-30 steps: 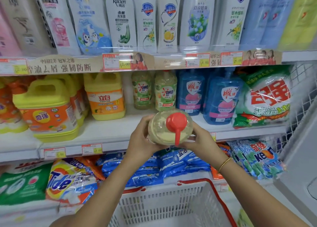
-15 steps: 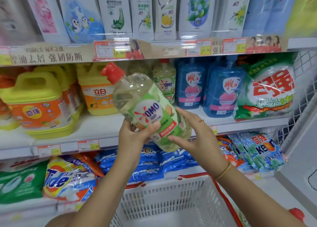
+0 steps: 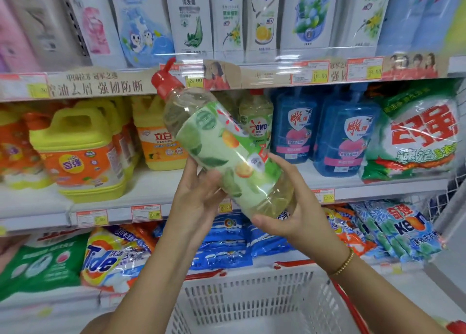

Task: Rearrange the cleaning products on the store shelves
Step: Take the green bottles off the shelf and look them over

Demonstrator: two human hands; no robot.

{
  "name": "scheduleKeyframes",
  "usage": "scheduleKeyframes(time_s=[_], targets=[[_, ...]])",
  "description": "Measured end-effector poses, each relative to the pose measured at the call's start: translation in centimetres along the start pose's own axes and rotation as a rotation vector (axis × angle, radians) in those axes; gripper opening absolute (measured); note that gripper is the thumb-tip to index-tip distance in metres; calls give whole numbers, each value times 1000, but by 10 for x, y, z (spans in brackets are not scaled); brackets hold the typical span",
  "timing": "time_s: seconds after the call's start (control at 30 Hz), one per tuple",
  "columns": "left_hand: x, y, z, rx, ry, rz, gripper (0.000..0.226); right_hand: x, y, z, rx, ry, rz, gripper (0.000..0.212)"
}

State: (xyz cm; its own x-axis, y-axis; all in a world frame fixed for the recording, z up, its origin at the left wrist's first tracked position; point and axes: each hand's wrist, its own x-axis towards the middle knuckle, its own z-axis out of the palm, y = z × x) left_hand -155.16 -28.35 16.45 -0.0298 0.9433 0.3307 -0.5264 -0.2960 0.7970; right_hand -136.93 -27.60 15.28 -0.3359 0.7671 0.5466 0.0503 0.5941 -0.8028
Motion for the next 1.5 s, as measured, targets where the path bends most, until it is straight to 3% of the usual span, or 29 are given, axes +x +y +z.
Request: scheduleKeyframes(time_s=[0.1,0.23,0.3,0.37,0.47,0.53,0.63,0.73,0.87,0.93,1.0,1.1,1.27,1.37,1.5], targets=[[4,0,-6,-131,-47,-22,105,-1,3,-5,323,-139,152,79],[3,3,-16,-256,-142,-48,85,-4,7,-4,818,-336,422,82],[2,7,-17,-234,-139,-48,85,-5,4,-3,957,-300,531,85],[2,7,-16,-204,-77,-41,89,-1,1,-4,938,-204,592,82],[3,0,-14,-183,41,-42,84,5,-4,-5,762,-33,524,70],[3,-5,-13,-200,103,-57,84,2,-2,-4,400,46,331,69],[3,-8,-11,-239,148,-72,94,-5,4,-4,-207,50,1,97],[3,-7,-12,-194,144,-41,86,-1,11,-9,-716,45,-278,103],[2,-4,-11,-113,97,-32,100,-2,12,-9,-783,123,-347,96],[3,-4,-12,-137,74,-44,104,-4,7,-9,-709,127,-323,91],[5,-3,-14,-181,43,-39,107,-6,3,-10,-461,86,-216,87],[8,1,-20,-192,11,-29,112,-8,6,-10,77,-24,66,81],[9,2,-32,-114,21,-45,105,-13,15,-4,620,-118,504,91],[10,-1,-36,-118,108,-79,107,-17,8,0,690,-183,612,79],[10,-6,-35,-147,191,-175,51,-13,-5,-1,621,-284,672,105]])
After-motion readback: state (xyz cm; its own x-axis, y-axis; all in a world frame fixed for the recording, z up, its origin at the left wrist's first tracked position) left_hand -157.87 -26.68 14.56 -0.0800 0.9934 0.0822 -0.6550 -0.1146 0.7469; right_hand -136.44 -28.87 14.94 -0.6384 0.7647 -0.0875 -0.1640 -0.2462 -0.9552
